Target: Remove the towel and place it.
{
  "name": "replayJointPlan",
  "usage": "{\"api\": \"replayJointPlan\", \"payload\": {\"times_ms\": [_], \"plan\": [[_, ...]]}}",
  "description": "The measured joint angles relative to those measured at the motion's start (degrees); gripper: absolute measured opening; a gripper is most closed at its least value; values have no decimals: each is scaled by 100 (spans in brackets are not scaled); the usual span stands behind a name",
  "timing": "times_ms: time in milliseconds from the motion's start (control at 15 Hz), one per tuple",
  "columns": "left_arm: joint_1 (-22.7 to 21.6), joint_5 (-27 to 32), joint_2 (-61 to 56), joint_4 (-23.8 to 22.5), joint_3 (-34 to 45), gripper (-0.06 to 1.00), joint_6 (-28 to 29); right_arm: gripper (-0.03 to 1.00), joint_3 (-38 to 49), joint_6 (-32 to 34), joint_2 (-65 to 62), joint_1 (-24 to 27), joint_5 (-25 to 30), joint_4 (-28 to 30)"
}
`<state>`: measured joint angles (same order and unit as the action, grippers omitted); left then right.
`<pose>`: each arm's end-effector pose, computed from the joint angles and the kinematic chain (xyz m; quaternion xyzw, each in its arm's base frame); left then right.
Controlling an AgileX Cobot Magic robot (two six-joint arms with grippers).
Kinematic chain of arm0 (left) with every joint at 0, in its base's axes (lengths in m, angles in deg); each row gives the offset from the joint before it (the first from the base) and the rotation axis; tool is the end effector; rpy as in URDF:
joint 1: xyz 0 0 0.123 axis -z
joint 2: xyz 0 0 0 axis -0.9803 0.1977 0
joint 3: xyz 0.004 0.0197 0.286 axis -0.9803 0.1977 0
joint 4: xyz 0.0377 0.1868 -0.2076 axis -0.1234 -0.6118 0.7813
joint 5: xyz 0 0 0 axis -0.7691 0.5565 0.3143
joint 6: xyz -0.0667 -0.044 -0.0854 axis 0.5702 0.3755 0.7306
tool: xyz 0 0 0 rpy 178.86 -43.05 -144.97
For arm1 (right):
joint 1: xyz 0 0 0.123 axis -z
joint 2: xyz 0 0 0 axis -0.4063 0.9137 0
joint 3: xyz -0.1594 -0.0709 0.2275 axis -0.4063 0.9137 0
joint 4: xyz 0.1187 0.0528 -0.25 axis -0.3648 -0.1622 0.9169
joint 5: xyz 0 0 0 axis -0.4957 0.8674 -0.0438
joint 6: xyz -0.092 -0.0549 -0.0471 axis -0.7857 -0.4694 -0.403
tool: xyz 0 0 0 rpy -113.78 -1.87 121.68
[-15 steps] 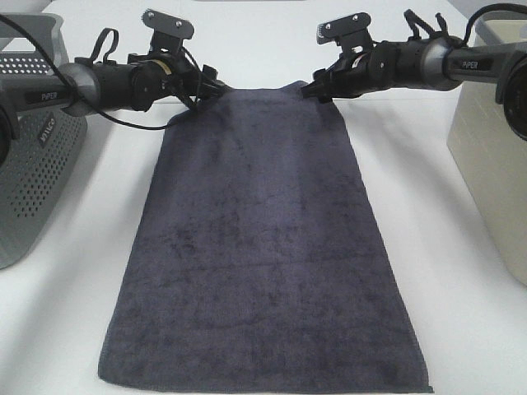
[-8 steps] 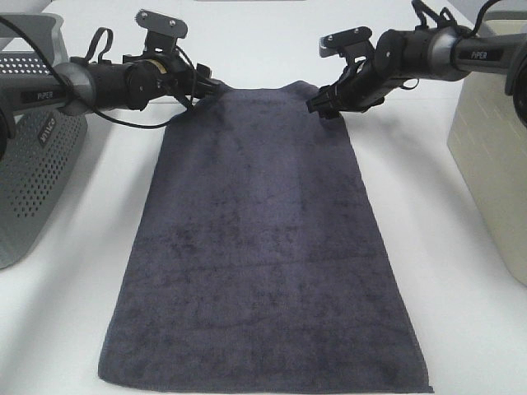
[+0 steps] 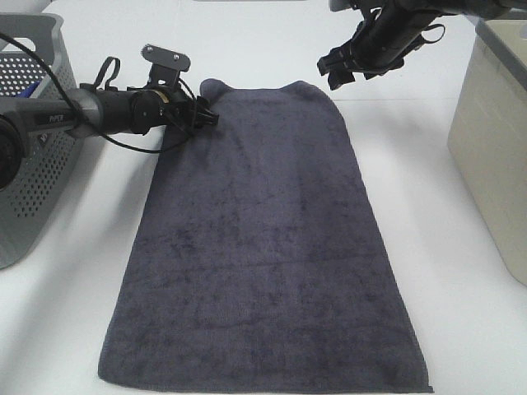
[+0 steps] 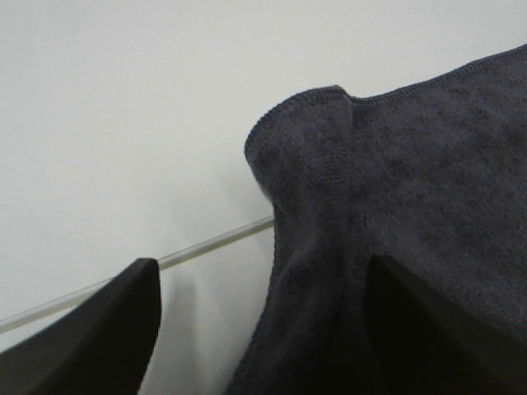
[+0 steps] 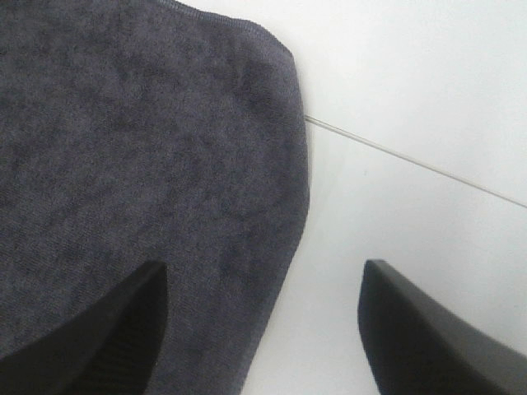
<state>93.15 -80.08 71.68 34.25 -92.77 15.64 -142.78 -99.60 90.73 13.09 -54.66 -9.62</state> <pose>0.6165 -0.1593 0.0201 0.1522 0.8272 -0.0347 0.5397 0.5717 0.1139 0.1545 -0.1889 0.9183 0.0132 0.3476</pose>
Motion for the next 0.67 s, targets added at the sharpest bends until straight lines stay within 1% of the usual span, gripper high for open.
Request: {"api": "replayJointPlan", "payload": {"times_ms": [133,267,667], "plan": [[-69,6,0,0,-6,66,-17,66,0,0,-126,0,92,0],[-264,6,0,0,-6,66,-11,66,0,0,-166,0,212,0],[-281,17,-23,6,-6,66,-6,66,0,0,-166,0,355,0]]}}
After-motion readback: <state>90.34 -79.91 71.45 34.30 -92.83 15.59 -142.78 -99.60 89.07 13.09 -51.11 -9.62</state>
